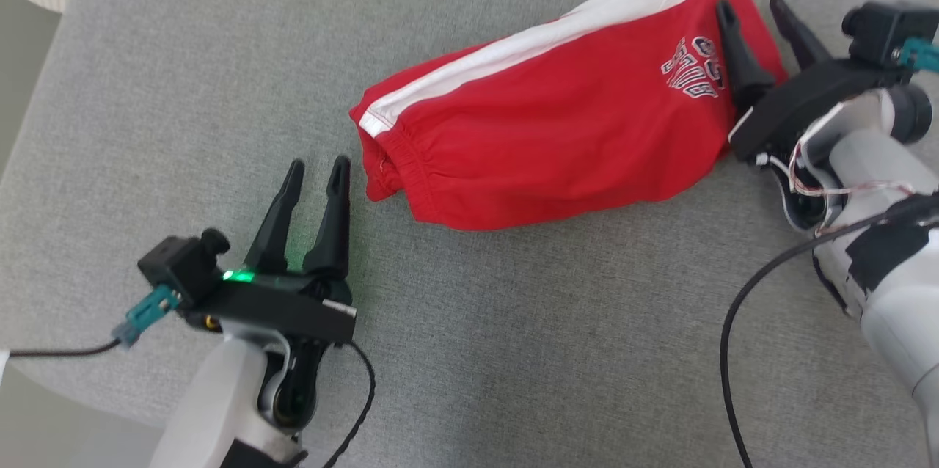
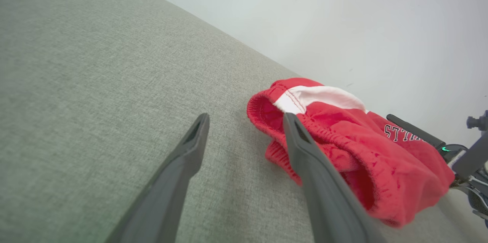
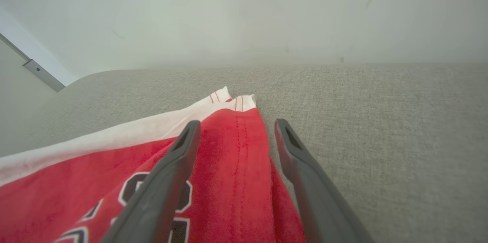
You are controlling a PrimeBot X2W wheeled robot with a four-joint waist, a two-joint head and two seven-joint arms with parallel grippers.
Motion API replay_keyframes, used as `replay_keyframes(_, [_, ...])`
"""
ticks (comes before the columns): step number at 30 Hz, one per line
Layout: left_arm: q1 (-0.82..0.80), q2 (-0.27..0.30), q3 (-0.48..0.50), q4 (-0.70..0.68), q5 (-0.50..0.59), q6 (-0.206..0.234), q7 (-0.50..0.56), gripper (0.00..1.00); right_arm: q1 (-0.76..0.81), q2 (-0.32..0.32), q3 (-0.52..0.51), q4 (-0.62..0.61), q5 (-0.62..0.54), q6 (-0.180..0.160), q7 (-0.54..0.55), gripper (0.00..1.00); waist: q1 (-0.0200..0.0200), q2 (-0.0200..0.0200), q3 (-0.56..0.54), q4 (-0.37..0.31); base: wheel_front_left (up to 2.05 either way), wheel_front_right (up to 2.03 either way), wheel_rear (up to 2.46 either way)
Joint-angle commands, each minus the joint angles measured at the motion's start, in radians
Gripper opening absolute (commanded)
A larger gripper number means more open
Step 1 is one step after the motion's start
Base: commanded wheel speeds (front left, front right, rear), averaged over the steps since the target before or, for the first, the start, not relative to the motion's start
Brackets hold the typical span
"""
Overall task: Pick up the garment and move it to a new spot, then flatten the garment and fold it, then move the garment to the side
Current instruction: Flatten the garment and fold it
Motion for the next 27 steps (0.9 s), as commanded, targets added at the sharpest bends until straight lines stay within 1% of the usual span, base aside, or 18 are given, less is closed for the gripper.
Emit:
replay_keyframes(1, [0.034,0.002,0.016,-0.011,0.022,0.0,0.0,1.0,0.033,-0.005,-0.01,-0.013,0.0,0.0,-0.003,1.0,0.0,-0.0001,-0.037,-0.012,0.0,0.0,0.0])
replay_keyframes(5, [0.087,0.002,0.047,-0.037,0.055,0.0,0.0,1.0,0.084,-0.006,-0.045,-0.025,-0.011,0.0,-0.004,1.0,0.0,-0.0001,-0.064,0.0,0.0,0.0,0.0])
replay_keyframes(10, [0.126,0.002,0.044,-0.057,0.065,0.0,0.0,1.0,0.111,-0.004,-0.066,-0.004,-0.019,0.0,-0.004,1.0,0.0,-0.0001,-0.073,0.021,0.0,0.0,0.0])
replay_keyframes(17, [0.155,0.002,0.032,-0.07,0.048,0.0,0.0,1.0,0.09,0.014,-0.058,0.139,-0.069,0.0,-0.002,1.0,0.0,-0.0001,-0.073,0.065,0.0,0.0,0.0])
replay_keyframes(19, [0.156,0.002,0.029,-0.07,0.048,0.0,0.0,1.0,0.086,0.032,-0.051,0.18,-0.076,0.0,0.001,1.0,0.0,-0.0001,-0.076,0.071,0.0,0.0,0.0])
replay_keyframes(24, [0.168,0.002,0.024,-0.064,0.049,0.0,0.0,1.0,0.088,0.08,-0.012,0.241,-0.09,0.0,0.061,1.0,0.0,-0.0001,-0.088,0.078,0.0,0.0,0.0])
replay_keyframes(25, [0.17,0.002,0.024,-0.063,0.048,0.0,0.0,1.0,0.088,0.084,-0.003,0.247,-0.093,0.0,0.073,0.86,0.0,-0.0001,-0.09,0.078,0.0,0.0,0.0])
replay_keyframes(26, [0.171,0.001,0.023,-0.062,0.048,0.0,0.0,1.0,0.087,0.087,0.007,0.253,-0.1,0.0,0.085,0.6,0.0,-0.0001,-0.092,0.078,0.0,0.0,0.0])
replay_keyframes(27, [0.172,0.002,0.022,-0.061,0.048,0.0,0.0,1.0,0.089,0.09,0.012,0.261,-0.097,0.0,0.096,0.29,0.0,-0.0001,-0.095,0.078,0.0,0.0,0.0])
